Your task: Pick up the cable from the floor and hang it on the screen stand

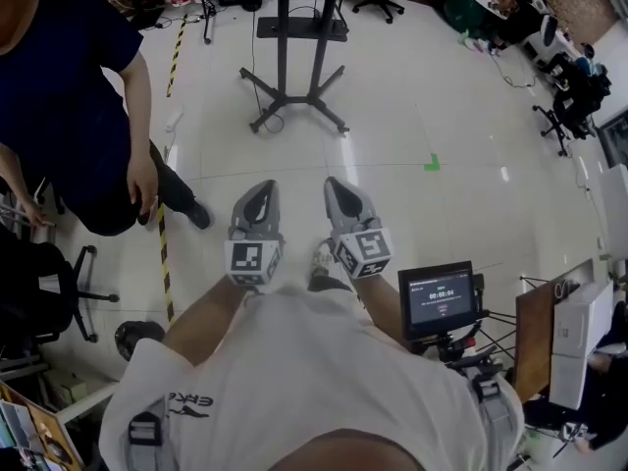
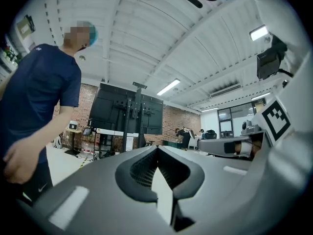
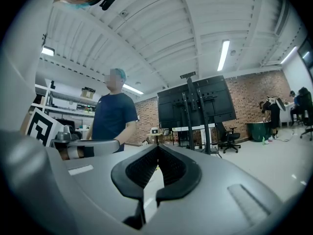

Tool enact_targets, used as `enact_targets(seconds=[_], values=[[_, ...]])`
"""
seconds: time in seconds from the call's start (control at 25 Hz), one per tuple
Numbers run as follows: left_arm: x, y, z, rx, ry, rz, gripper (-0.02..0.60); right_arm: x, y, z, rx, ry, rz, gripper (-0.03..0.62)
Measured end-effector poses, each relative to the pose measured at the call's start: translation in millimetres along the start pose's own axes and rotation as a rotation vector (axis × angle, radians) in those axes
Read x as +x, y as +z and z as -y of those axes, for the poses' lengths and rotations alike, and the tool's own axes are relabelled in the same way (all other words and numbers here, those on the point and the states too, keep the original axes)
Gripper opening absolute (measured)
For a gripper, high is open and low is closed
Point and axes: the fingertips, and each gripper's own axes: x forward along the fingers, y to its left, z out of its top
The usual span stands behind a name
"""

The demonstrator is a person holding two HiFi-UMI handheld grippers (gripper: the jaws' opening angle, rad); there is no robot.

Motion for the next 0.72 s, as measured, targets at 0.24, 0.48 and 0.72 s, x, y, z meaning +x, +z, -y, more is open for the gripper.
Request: enact_targets(seconds=[0.24, 0.48, 0.72], values=[[63.5, -3.2, -21.6, 0.016, 0.039, 0.01, 0.002, 50.9, 1.6, 44.6, 0.004, 0.021, 0.004, 0.006], [161.9, 8.1, -26.0, 0.023, 0.093, -0.001, 0.002, 110.3, 18.8, 122.2, 0.018, 0.066, -0.009, 0.006], [208.3, 11.4, -32.8, 0.033, 0.133, 0.023, 0.002, 139.7, 21.6, 161.7, 0.012, 0.091, -0.011, 0.006]])
